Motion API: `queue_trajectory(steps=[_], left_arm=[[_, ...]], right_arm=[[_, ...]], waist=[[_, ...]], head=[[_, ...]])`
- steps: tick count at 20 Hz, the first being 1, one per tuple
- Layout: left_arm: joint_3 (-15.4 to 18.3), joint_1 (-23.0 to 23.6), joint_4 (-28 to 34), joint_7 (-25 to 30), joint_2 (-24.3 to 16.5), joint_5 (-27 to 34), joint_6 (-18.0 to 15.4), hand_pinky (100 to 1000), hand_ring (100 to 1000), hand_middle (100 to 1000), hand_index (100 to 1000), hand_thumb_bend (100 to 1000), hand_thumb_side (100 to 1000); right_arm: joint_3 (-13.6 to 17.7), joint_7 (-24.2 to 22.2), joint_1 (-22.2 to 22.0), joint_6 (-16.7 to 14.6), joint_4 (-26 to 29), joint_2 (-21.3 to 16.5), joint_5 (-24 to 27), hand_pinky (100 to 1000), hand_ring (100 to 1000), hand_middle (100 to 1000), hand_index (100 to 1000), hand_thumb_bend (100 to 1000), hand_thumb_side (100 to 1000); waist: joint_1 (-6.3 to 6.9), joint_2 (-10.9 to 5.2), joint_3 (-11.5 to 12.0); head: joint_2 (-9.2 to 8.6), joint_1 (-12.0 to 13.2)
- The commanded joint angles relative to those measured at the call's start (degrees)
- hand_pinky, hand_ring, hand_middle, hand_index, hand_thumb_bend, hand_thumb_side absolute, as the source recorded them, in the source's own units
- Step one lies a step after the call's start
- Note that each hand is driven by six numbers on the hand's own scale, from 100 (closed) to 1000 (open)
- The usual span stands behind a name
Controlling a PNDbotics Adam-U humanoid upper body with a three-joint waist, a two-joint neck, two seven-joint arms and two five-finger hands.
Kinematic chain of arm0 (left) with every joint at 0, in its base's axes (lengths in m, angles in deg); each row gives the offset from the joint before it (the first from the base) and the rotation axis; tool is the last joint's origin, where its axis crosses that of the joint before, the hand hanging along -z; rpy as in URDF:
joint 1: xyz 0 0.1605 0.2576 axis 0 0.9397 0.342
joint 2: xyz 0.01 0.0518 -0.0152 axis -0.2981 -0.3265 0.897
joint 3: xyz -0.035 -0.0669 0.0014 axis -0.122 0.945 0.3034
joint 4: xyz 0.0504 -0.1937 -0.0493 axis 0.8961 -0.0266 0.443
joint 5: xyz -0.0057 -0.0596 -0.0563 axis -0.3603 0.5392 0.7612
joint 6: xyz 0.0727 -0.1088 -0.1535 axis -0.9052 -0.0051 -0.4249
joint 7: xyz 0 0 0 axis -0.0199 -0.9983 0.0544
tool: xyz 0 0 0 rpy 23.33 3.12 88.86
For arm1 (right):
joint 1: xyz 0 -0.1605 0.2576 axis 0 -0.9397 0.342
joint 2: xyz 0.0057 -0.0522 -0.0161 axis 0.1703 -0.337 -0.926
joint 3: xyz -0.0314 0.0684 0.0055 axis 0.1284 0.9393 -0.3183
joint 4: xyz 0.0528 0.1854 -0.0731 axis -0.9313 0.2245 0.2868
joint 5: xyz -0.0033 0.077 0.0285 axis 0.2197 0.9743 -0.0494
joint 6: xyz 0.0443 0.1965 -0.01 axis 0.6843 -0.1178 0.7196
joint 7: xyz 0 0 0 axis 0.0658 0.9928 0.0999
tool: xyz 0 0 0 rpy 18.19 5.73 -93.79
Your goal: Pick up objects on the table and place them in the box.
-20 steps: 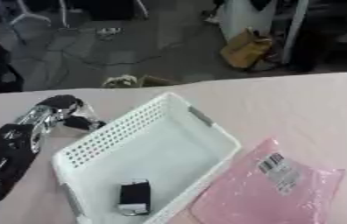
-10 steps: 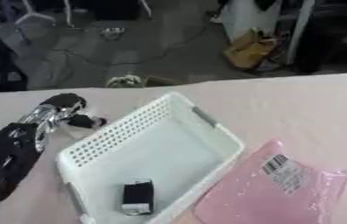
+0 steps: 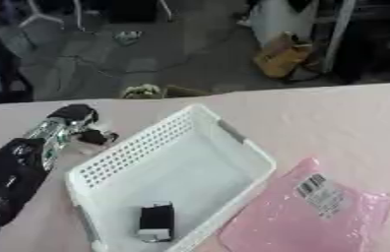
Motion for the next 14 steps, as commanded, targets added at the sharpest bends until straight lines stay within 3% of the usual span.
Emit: queue_trajectory(steps=[1, 2, 5, 6, 9, 14], left_arm=[[-0.1, 0.3, 0.0, -0.9, -0.5, 0.6, -0.5, 100, 179, 280, 538, 462, 623], [0.0, 0.4, -0.1, -1.3, -0.5, 0.6, -0.5, 100, 135, 234, 489, 463, 614], [0.0, 0.6, -0.2, -2.3, -0.5, 0.9, -0.8, 100, 118, 214, 455, 466, 612], [0.0, 0.7, -0.3, -2.6, -0.5, 0.9, -0.8, 100, 100, 159, 378, 465, 616], [0.0, 0.7, -0.1, -3.9, -0.4, 1.4, -1.2, 100, 100, 100, 299, 445, 614], [0.0, 0.7, 0.1, -6.8, -0.4, 2.2, -1.9, 100, 100, 100, 191, 498, 600]], right_arm=[[0.6, 0.4, 0.7, 0.0, 1.2, -0.8, 0.0, 795, 843, 753, 721, 100, 1000], [0.6, 0.4, 0.8, 0.0, 1.2, -0.7, 0.0, 795, 843, 752, 719, 100, 1000], [0.6, 0.4, 0.8, 0.1, 1.2, -0.7, 0.1, 795, 843, 752, 719, 100, 1000], [0.6, 0.4, 0.8, 0.1, 1.2, -0.7, 0.0, 795, 843, 752, 719, 100, 1000], [0.6, 0.5, 0.8, 0.1, 1.2, -0.6, 0.1, 795, 843, 752, 719, 100, 1000], [0.7, 0.5, 0.8, 0.2, 1.2, -0.5, 0.1, 795, 843, 751, 720, 100, 1000]], waist=[[-1.04, 0.12, -0.2], [-1.09, 0.11, -0.2], [-1.19, 0.11, -0.2], [-1.21, 0.11, -0.2], [-1.3, 0.1, -0.1], [-1.29, 0.01, 0.0]], head=[[-0.36, -0.3], [-0.36, -0.3], [-0.31, -0.4], [-0.29, -0.5], [-0.29, -0.5], [-0.25, -0.7]])
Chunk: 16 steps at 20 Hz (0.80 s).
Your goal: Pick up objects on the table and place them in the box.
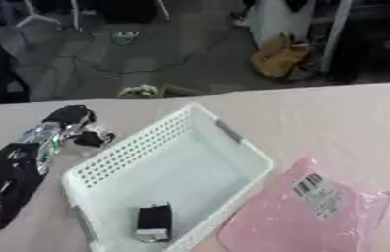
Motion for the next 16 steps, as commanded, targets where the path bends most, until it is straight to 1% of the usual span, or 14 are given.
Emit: queue_trajectory(steps=[1, 2, 3, 5, 7, 9, 16], left_arm=[[0.0, -0.2, 0.3, -2.3, -0.4, 0.8, -0.8, 100, 100, 100, 177, 533, 596], [0.0, -0.1, 0.3, -3.2, -0.4, 1.1, -1.1, 100, 100, 100, 172, 545, 594], [0.0, -0.2, 0.4, -4.1, -0.4, 1.4, -1.5, 100, 100, 100, 150, 596, 585], [0.0, -0.3, 0.5, -5.8, -0.5, 2.1, -2.4, 100, 100, 100, 139, 621, 569], [-0.3, -0.5, 0.6, -6.6, -0.7, 2.8, -3.1, 100, 100, 100, 136, 628, 558], [-0.6, -0.8, 0.7, -6.4, -0.8, 3.2, -3.4, 100, 100, 100, 136, 627, 557], [-1.8, -1.8, 2.3, -4.2, -1.3, 1.7, -2.6, 100, 100, 100, 132, 643, 515]], right_arm=[[0.7, 0.2, 0.7, 0.0, 1.2, -0.9, 0.1, 795, 844, 752, 719, 100, 1000], [0.7, 0.2, 0.7, 0.0, 1.2, -0.9, 0.2, 795, 844, 751, 719, 100, 1000], [0.7, 0.2, 0.7, 0.0, 1.2, -0.9, 0.2, 795, 844, 752, 719, 100, 1000], [0.7, 0.3, 0.6, 0.0, 1.2, -0.9, 0.2, 795, 843, 751, 718, 100, 1000], [0.8, 0.3, 0.6, 0.0, 1.2, -0.9, 0.2, 795, 844, 752, 718, 100, 1000], [0.8, 0.4, 0.6, 0.0, 1.2, -0.9, 0.3, 795, 844, 751, 718, 100, 1000], [0.8, 0.4, 0.6, 0.1, 1.2, -0.9, 0.5, 796, 844, 752, 718, 100, 1000]], waist=[[-1.26, -0.02, 0.0], [-1.26, -0.04, 0.0], [-1.26, -0.09, 0.0], [-1.26, -0.2, 0.0], [-1.22, -0.34, 0.1], [-1.16, -0.43, 0.2], [-1.01, -0.83, 0.7]], head=[[-0.21, -0.3], [-0.18, -0.3], [-0.08, -0.4], [0.01, -0.6], [0.07, -0.7], [0.09, -0.8], [0.2, -0.8]])
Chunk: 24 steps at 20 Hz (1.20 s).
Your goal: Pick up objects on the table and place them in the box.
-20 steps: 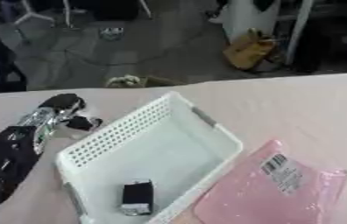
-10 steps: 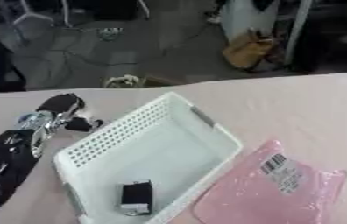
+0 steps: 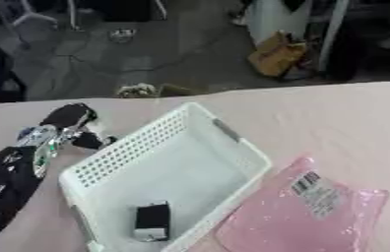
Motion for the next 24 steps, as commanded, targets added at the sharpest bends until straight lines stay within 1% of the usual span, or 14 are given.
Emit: queue_trajectory(steps=[1, 8, 15, 21, 24], left_arm=[[-0.4, -1.8, 1.8, 0.9, -1.5, -0.9, 0.5, 100, 100, 100, 132, 644, 514], [-1.1, -2.9, 3.2, 3.5, -2.5, -2.0, 1.3, 100, 100, 100, 132, 641, 509], [-1.3, -4.1, 4.7, 4.9, -3.3, -3.6, 2.8, 100, 100, 100, 132, 642, 509], [-2.4, -5.7, 7.3, 7.3, -4.5, -5.1, 3.2, 100, 100, 100, 133, 645, 505], [-3.1, -6.5, 8.8, 8.9, -5.3, -5.0, 3.4, 100, 100, 100, 132, 646, 504]], right_arm=[[0.5, 0.3, 0.6, 0.0, 1.2, -0.9, 0.5, 796, 844, 752, 718, 100, 1000], [0.6, 0.3, 0.1, 0.3, 1.2, -0.9, 0.4, 796, 845, 751, 719, 100, 1000], [0.7, 0.2, 0.0, 0.4, 1.2, -0.9, 0.5, 797, 845, 751, 719, 100, 1000], [0.7, 0.2, -0.2, 0.4, 1.2, -1.2, 0.6, 797, 845, 751, 719, 100, 1000], [0.6, 0.1, -0.1, 0.5, 1.2, -1.5, 0.8, 797, 845, 751, 718, 100, 1000]], waist=[[-0.78, -0.86, 0.1], [-0.52, -1.36, 0.5], [-0.24, -1.83, 0.4], [0.33, -2.35, 0.5], [0.69, -2.91, 0.6]], head=[[0.04, -0.1], [0.13, -0.2], [0.29, -0.2], [1.01, -1.1], [1.25, -1.6]])
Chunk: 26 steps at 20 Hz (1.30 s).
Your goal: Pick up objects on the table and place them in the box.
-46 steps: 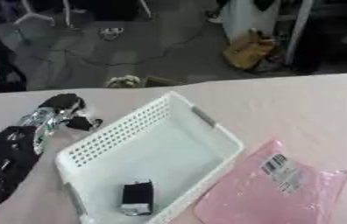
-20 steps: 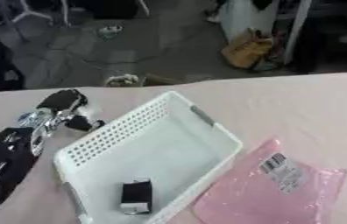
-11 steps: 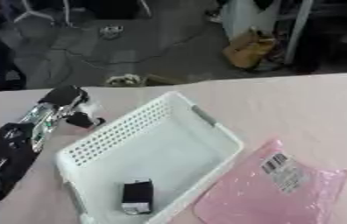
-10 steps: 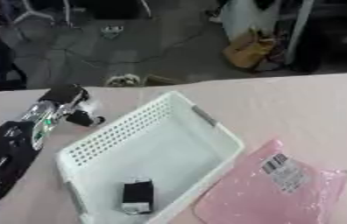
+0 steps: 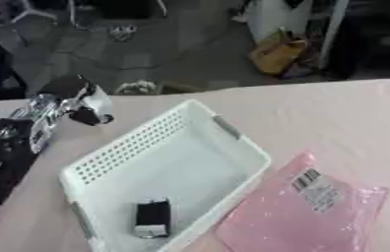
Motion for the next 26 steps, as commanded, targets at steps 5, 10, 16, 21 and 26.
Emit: queue_trajectory(steps=[5, 10, 16, 21, 26], left_arm=[[-2.8, -2.7, 7.3, 5.2, -4.9, 3.4, 0.7, 100, 100, 100, 131, 645, 503], [-6.1, -2.2, 15.1, 10.0, -7.3, 8.3, 1.8, 100, 100, 100, 131, 640, 507], [-9.0, -1.1, 25.1, 14.8, -9.4, 14.0, 5.4, 100, 100, 100, 130, 631, 512], [-10.6, 0.1, 33.7, 16.8, -10.4, 18.5, 8.4, 100, 100, 100, 130, 627, 513], [-12.5, 1.2, 41.0, 18.7, -10.0, 22.0, 10.2, 100, 100, 100, 129, 619, 520]], right_arm=[[0.7, 0.1, 0.3, 0.4, 1.2, -1.9, 0.9, 797, 844, 751, 718, 100, 1000], [0.7, 0.1, 0.2, 0.5, 1.2, -2.4, 1.1, 796, 843, 750, 718, 100, 1000], [0.7, 0.2, 0.3, 0.7, 1.2, -2.6, 1.3, 796, 843, 751, 718, 100, 1000], [0.6, 0.3, 0.4, 0.8, 1.2, -2.6, 1.5, 796, 843, 750, 718, 100, 1000], [0.5, 0.2, 0.7, 0.8, 1.2, -2.4, 2.0, 795, 843, 750, 717, 100, 1000]], waist=[[1.2, -3.15, 0.7], [1.58, -4.17, 1.6], [1.87, -4.72, 2.4], [1.94, -5.13, 3.1], [1.74, -5.42, 3.7]], head=[[0.87, -2.2], [1.3, -4.0], [1.31, -4.9], [1.45, -5.7], [1.72, -5.4]])
